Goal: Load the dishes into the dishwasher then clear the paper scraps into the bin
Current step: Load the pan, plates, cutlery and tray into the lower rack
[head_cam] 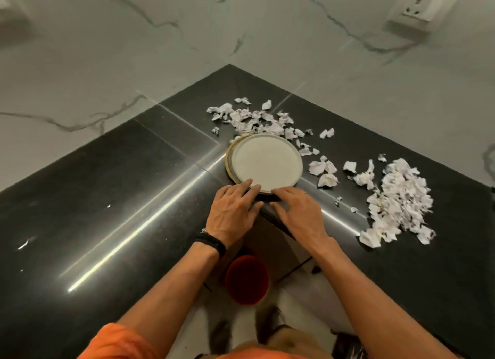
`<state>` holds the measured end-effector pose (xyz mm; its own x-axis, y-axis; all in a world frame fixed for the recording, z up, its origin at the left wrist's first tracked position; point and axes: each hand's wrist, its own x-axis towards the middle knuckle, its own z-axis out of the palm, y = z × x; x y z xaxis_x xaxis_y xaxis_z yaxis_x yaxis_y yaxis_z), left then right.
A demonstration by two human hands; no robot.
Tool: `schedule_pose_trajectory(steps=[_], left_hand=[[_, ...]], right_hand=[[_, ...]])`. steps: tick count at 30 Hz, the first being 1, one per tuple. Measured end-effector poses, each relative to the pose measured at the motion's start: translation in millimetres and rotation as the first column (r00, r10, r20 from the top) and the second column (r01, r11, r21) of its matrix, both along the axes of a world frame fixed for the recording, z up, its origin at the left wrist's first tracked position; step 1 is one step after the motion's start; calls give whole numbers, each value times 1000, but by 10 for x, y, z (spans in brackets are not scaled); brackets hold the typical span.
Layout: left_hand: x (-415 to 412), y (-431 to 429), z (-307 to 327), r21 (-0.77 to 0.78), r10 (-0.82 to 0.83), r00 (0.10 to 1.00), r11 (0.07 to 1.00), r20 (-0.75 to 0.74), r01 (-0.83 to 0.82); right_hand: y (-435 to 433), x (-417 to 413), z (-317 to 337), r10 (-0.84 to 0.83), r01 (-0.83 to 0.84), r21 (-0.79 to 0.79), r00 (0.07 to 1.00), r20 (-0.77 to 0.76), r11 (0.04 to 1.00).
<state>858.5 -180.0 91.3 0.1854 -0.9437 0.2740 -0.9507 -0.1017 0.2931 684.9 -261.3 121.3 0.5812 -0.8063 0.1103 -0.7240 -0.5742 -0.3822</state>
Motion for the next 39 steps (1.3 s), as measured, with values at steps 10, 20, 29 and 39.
schedule_pose_trajectory(steps=[10, 20, 29, 39], left_hand=[[185, -68, -92, 10, 171, 983, 985, -59, -171], [217, -262, -56, 50, 109, 993, 993, -55, -106], [78, -399, 98, -9, -240, 970, 971, -34, 240], [-1305, -516, 121, -175, -725, 687, 683, -43, 709]], right_hand=[[-737, 341, -442, 213, -264, -104, 913, -348, 959], [-649, 160, -370, 154, -204, -277, 969, -191, 939], [-254, -335, -103, -113, 150, -397, 987, 116, 906], [977, -1544, 86, -464, 498, -387, 866, 185, 776]])
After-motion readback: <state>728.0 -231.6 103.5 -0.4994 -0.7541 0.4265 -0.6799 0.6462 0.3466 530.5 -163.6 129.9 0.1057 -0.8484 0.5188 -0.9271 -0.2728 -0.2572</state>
